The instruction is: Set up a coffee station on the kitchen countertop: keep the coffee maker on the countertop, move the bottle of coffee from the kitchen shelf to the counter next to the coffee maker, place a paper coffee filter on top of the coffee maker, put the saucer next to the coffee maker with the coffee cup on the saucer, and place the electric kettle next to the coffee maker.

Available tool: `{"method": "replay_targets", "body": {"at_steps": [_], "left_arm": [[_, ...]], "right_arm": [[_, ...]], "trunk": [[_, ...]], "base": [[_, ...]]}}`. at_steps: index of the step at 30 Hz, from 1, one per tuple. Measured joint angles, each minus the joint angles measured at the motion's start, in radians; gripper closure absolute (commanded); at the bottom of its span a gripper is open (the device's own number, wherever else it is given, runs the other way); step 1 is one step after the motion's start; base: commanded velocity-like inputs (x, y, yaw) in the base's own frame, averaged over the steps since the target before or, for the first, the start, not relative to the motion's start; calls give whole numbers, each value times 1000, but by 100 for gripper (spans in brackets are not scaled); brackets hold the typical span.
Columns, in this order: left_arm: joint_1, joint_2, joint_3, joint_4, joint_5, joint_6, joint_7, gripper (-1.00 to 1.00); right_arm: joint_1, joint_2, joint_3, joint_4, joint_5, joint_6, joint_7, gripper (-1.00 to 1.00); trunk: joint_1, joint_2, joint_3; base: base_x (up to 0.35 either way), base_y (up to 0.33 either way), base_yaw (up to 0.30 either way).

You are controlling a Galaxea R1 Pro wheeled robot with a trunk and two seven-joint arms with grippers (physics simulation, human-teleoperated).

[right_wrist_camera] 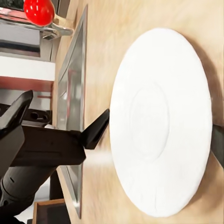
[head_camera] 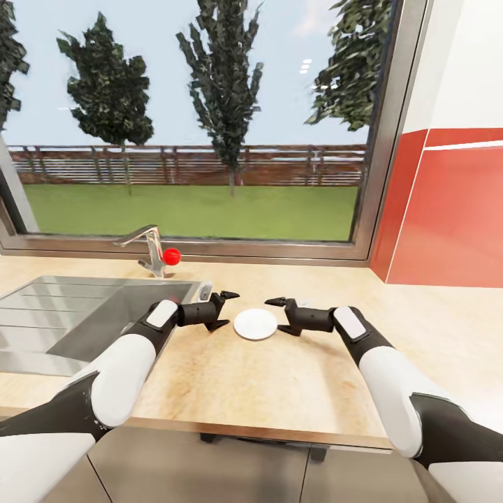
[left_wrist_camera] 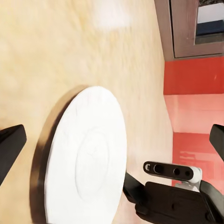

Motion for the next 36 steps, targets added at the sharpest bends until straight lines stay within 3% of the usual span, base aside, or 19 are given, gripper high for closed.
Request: {"method": "replay_targets", "body": {"at_steps": [22, 36], "left_arm": [[0, -19, -3, 0, -3, 0, 1, -100], [0, -24, -3, 0, -4, 0, 1, -100]], "right_arm": [[0, 8, -1, -1, -6, -2, -40, -100], [0, 29, 0, -2, -6, -2, -41, -100]], "trunk": [[0, 0, 0], [0, 0, 0]], "base": [[0, 0, 0], [0, 0, 0]]}}
